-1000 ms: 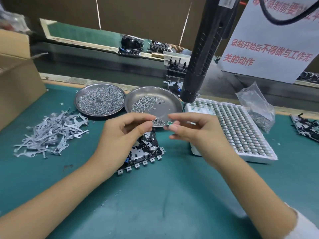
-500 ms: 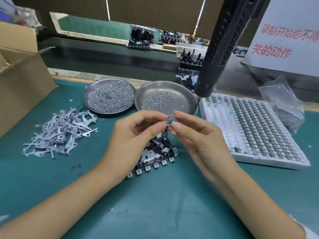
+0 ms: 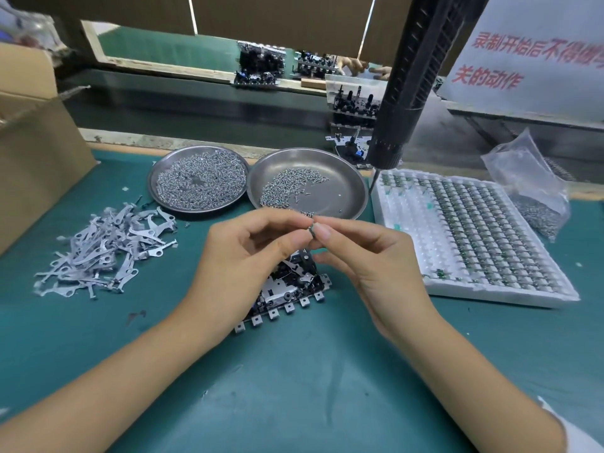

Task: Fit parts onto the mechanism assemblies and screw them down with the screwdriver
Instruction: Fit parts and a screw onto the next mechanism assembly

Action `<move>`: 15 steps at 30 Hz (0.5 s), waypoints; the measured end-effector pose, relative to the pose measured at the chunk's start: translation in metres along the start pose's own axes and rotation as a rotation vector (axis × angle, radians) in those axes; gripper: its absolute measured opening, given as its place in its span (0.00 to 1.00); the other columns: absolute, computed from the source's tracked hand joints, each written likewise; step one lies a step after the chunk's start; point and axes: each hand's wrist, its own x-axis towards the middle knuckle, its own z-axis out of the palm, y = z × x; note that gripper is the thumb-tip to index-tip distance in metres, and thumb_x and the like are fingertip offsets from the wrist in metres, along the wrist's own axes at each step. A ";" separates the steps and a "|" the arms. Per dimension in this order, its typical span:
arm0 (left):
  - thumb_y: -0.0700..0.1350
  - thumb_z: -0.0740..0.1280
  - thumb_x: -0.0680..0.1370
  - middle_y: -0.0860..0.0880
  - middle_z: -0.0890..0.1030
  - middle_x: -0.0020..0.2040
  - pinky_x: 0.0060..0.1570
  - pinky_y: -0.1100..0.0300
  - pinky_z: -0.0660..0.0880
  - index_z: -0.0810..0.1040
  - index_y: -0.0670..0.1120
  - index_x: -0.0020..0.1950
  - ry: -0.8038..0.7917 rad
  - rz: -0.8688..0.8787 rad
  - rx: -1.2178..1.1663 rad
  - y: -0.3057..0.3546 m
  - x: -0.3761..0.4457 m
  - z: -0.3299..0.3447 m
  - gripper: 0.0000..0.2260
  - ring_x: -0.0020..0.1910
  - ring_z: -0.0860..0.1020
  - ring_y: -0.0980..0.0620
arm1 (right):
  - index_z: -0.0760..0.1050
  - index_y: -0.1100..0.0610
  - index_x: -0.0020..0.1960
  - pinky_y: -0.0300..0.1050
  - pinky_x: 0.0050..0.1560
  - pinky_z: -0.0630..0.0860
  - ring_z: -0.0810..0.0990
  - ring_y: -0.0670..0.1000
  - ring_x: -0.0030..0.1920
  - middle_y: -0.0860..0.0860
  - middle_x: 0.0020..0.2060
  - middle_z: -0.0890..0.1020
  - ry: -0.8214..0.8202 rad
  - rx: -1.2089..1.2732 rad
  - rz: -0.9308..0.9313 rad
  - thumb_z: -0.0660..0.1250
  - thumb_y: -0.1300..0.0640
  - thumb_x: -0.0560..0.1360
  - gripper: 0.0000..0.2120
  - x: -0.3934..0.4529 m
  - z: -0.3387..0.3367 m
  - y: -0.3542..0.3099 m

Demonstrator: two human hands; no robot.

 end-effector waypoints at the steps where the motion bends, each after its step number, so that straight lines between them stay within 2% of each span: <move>1: 0.41 0.69 0.70 0.57 0.84 0.40 0.37 0.72 0.74 0.82 0.48 0.46 0.001 0.004 0.002 0.000 0.000 0.000 0.06 0.40 0.81 0.62 | 0.84 0.58 0.48 0.38 0.42 0.78 0.84 0.50 0.42 0.55 0.41 0.86 0.002 -0.028 -0.016 0.73 0.55 0.66 0.12 0.000 0.000 0.000; 15: 0.40 0.68 0.70 0.57 0.84 0.39 0.37 0.72 0.74 0.81 0.45 0.46 0.010 0.008 -0.043 0.003 0.000 0.001 0.06 0.39 0.81 0.63 | 0.85 0.58 0.47 0.38 0.42 0.78 0.83 0.48 0.42 0.54 0.41 0.86 0.014 -0.048 -0.036 0.73 0.56 0.66 0.11 0.000 -0.001 -0.001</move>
